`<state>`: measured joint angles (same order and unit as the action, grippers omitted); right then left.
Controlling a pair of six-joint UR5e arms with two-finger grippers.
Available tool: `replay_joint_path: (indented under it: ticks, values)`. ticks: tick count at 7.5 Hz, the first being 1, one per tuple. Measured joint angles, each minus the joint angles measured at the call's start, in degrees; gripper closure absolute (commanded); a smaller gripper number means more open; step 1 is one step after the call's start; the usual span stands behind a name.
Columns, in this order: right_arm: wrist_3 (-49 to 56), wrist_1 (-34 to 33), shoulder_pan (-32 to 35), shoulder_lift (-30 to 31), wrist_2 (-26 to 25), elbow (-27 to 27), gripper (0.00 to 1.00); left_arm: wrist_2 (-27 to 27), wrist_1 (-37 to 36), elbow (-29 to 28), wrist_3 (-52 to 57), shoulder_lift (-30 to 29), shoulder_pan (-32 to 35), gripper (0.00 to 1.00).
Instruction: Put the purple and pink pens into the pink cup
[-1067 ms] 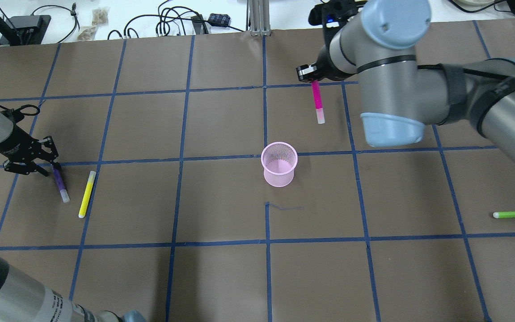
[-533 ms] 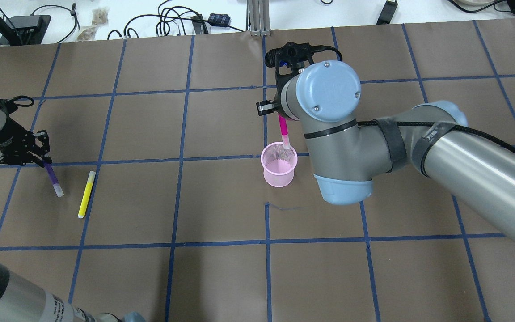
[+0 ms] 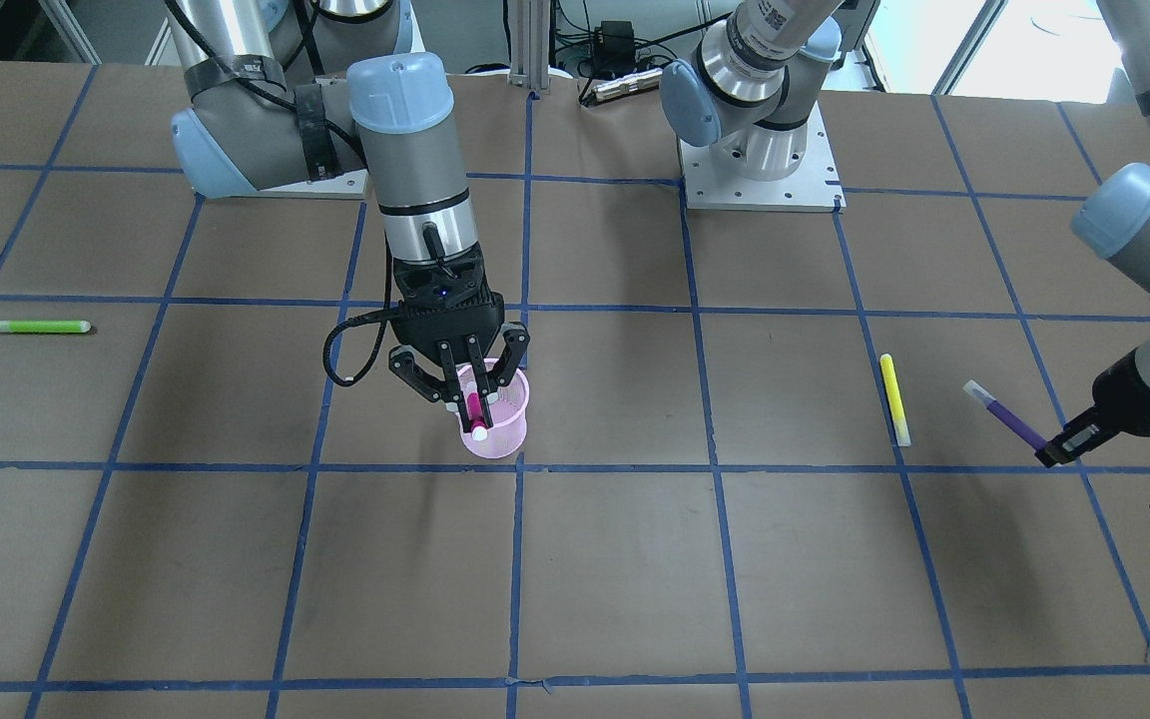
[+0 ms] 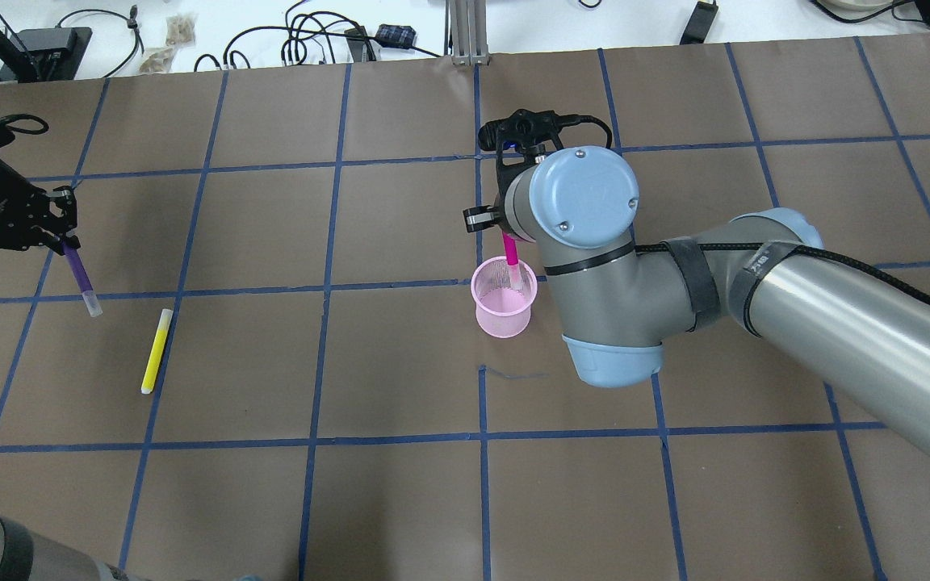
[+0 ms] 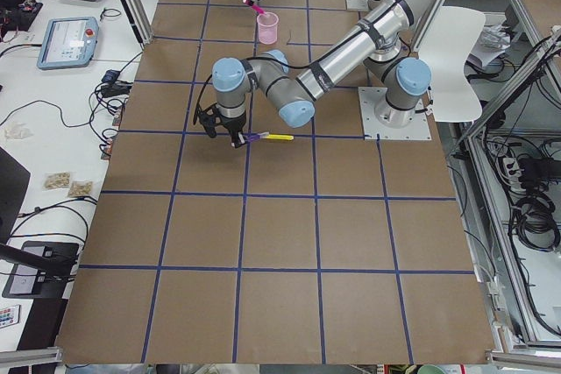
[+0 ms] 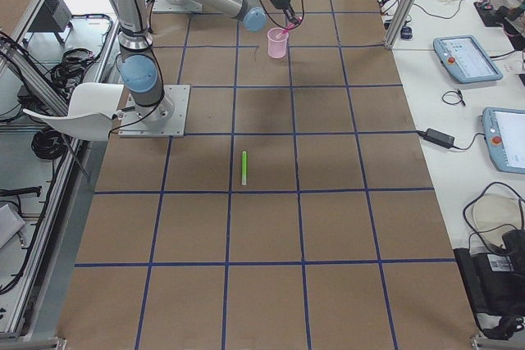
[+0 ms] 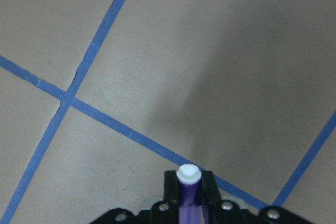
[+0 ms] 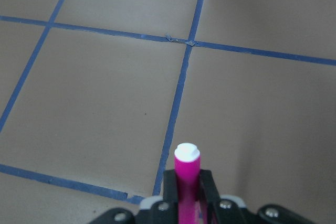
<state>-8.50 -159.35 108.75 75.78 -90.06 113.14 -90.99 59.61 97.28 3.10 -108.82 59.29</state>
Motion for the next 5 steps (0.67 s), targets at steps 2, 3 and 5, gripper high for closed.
replay_joint_path:
  ticks: [2,3,5]
  values:
    - [-4.14,0.31,0.03,-0.68,0.39,-0.13,0.01,-1.26,-0.09,-0.08,-2.77,3.83,4.01,1.00]
    - [-3.61,0.42,-0.23,-0.81,0.45,-0.41,0.00,-2.11,-0.10,-0.10,-4.97,5.92,6.69,1.00]
    - [1.52,1.96,-2.76,-0.57,0.28,-2.41,0.00,-3.17,0.00,-0.02,-13.94,9.44,14.43,1.00]
